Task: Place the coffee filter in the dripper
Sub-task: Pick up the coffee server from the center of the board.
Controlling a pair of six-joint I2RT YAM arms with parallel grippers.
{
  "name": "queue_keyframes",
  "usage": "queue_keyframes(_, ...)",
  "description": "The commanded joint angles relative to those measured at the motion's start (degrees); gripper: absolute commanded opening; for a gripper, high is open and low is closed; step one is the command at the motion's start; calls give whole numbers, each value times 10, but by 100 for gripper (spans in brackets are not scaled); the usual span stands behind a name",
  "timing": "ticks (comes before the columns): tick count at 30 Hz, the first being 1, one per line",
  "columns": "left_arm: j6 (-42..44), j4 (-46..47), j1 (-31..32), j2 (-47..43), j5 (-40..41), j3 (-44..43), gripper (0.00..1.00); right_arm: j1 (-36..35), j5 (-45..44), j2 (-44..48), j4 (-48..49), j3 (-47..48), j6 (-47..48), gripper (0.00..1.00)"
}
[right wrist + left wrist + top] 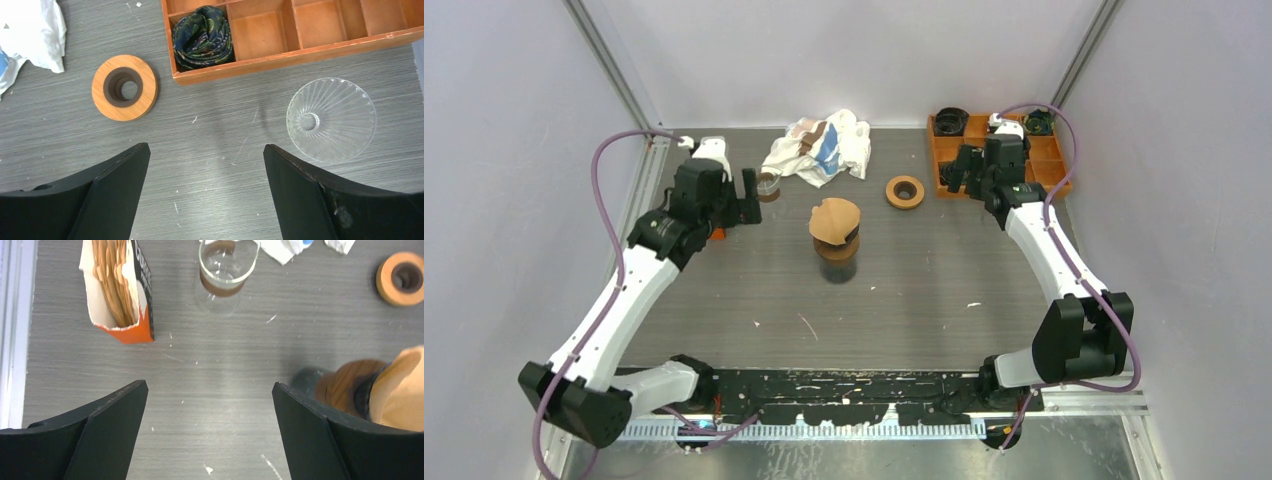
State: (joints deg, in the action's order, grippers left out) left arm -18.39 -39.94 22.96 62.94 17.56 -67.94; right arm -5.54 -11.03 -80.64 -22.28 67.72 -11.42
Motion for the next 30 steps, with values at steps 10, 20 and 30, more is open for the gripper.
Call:
queue_keyframes(10, -58, 22, -96, 241, -105, -186, 98, -1, 88, 83, 60, -48, -46, 91)
queue_keyframes(20, -59, -6, -151, 389, -144, -302, 80, -1, 133, 79, 73, -64, -51, 91)
queue_keyframes(30, -52, -38, -154, 474, -168, -353, 56, -1, 150, 76, 73, -66, -52, 91)
